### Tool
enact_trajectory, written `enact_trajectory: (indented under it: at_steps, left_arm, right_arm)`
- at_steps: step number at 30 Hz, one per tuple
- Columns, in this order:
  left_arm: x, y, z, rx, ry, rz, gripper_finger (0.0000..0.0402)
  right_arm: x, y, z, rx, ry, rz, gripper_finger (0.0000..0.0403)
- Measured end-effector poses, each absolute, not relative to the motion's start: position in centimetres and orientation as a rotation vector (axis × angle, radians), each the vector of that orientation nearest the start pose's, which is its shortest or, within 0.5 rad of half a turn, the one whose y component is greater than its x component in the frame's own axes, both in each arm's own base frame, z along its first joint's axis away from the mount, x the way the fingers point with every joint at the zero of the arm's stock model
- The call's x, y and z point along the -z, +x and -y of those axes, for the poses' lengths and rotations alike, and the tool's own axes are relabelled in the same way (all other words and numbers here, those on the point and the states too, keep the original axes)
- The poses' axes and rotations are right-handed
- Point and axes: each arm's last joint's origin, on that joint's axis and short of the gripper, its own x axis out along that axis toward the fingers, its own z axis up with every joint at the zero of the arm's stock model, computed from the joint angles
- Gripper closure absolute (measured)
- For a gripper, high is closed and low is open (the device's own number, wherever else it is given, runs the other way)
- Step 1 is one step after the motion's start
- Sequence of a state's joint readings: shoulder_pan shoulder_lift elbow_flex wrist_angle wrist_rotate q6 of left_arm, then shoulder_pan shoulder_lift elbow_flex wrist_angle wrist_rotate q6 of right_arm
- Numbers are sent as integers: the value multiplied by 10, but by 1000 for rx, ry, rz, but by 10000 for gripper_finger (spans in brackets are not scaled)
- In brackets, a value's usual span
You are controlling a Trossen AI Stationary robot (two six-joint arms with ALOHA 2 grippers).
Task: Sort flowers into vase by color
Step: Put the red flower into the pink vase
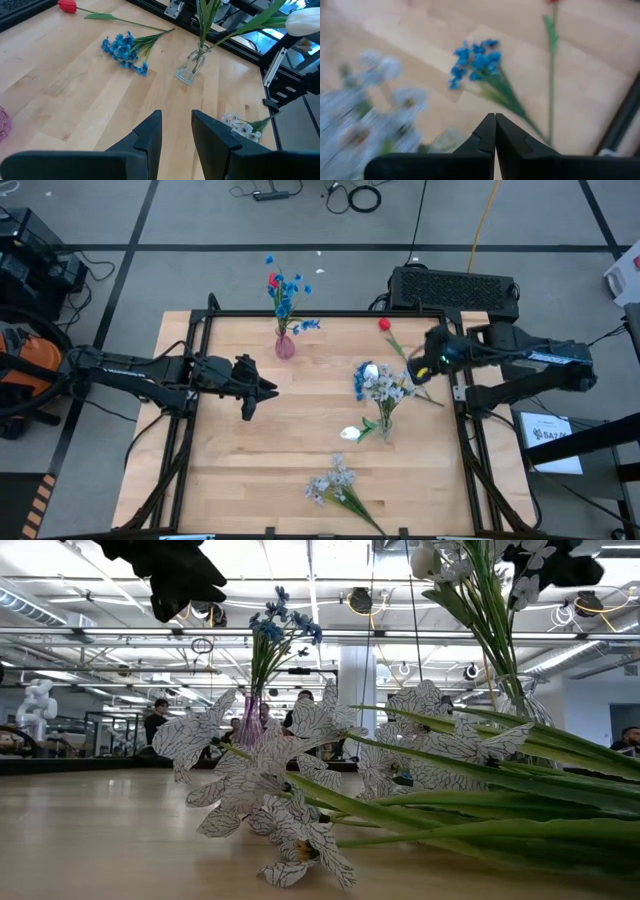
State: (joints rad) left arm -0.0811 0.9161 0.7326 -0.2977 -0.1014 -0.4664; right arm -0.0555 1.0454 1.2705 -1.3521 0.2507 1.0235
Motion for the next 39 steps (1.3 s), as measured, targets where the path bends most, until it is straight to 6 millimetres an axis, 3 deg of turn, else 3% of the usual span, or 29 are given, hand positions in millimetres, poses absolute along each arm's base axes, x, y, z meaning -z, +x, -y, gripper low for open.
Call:
enact_trajectory:
  at_steps: [9, 13, 21, 26, 29, 33, 39]
  left_arm:
    - [-283, 196, 13, -151, -436, -460, 291]
    - [-283, 196, 12, -185, -429, -450, 291]
    - [-283, 196, 9, -280, -440, -419, 291]
    - [-283, 196, 8, -322, -499, -399, 291]
    - [-283, 196, 8, -324, -500, -398, 291]
    - [-283, 196, 8, -330, -510, -395, 291]
    - [-283, 196, 8, -340, -557, -388, 291]
  right_arm:
    - [-366, 162, 59, 635, 781, -792, 402]
    - [-362, 167, 82, 644, 751, -796, 403]
    - [-327, 191, 145, 559, 767, -913, 403]
    - [-307, 195, 181, 718, 712, -949, 403]
    - [-297, 193, 193, 786, 643, -1019, 403]
    - [-283, 195, 205, 750, 605, -1092, 401]
    - [-253, 189, 219, 781, 627, -1103, 369]
